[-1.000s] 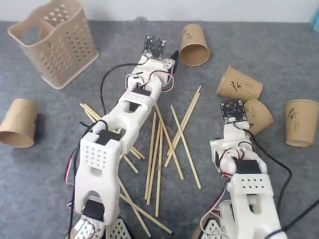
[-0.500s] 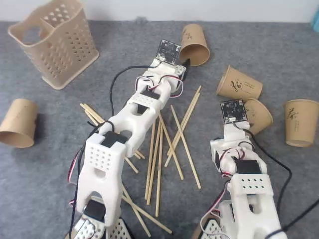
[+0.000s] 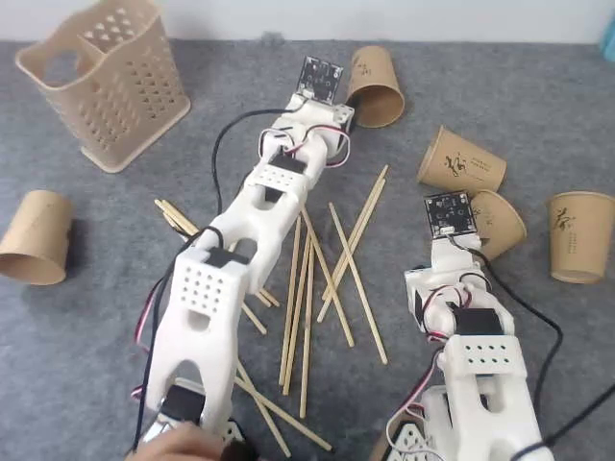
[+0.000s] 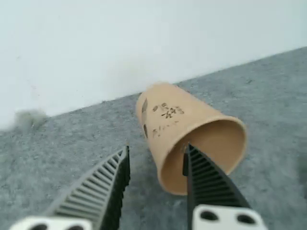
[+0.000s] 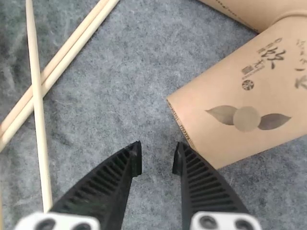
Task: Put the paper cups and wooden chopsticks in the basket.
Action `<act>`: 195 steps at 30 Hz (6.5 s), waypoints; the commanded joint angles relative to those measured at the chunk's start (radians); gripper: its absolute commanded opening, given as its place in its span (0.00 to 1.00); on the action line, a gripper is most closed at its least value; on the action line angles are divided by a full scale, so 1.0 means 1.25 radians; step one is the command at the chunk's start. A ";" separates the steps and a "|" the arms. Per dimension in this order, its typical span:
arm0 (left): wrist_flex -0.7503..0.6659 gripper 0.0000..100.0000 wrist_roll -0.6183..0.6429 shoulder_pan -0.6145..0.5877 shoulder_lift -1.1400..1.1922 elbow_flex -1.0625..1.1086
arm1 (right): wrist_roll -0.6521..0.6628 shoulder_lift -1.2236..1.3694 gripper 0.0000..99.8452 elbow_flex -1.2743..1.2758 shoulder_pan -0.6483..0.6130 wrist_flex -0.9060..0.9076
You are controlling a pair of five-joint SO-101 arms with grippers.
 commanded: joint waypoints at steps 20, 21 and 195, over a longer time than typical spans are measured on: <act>0.149 0.17 -0.006 -0.012 0.207 -0.375 | 0.011 -0.017 0.12 -0.002 -0.008 -0.012; 0.149 0.17 -0.006 -0.014 0.228 -0.403 | 0.011 -0.017 0.12 -0.002 -0.008 -0.007; 1.011 0.25 0.335 -0.439 0.081 -1.032 | 0.011 -0.024 0.12 0.031 -0.007 -0.061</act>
